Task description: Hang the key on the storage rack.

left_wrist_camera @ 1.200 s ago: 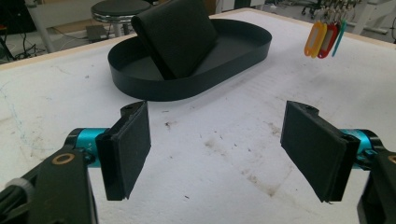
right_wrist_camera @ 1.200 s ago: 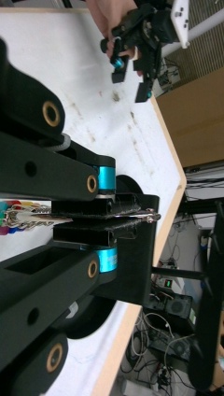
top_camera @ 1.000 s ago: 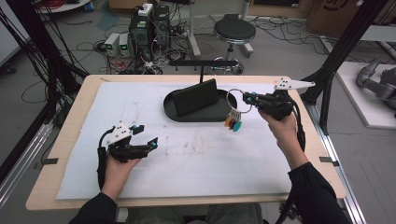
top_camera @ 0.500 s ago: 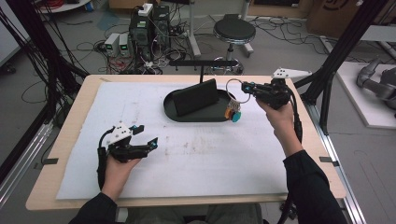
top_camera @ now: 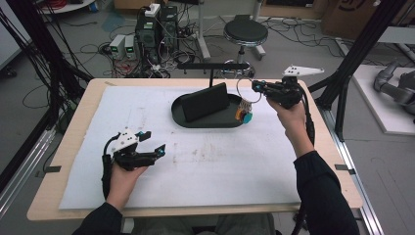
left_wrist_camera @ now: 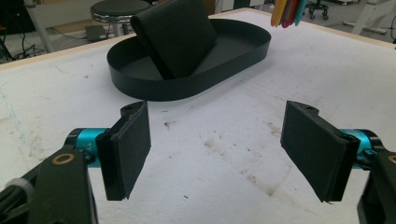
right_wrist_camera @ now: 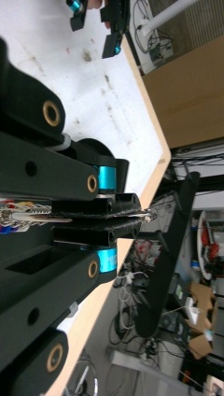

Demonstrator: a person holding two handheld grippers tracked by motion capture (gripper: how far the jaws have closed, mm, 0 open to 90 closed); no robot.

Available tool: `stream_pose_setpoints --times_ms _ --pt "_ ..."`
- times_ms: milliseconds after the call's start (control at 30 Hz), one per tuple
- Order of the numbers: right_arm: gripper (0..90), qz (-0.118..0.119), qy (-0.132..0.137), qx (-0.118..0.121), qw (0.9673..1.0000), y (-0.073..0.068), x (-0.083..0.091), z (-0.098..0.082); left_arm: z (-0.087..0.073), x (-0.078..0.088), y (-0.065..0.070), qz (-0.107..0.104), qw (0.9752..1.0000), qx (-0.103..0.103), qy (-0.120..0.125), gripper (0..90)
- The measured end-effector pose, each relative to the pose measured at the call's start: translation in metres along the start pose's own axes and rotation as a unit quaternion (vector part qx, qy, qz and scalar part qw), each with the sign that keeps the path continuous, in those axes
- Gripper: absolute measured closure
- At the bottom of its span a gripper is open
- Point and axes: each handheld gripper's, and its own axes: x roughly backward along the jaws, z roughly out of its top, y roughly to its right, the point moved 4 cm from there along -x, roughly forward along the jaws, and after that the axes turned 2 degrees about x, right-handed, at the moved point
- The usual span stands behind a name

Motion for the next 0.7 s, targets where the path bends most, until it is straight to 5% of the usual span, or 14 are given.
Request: stream_pose_setpoints --times_ms 700 --pt "87.8 -0.021 0.002 -0.033 0.9992 0.026 -0.020 -0.005 -0.001 0.000 0.000 0.001 1.0000 0.001 -0.002 24.4"
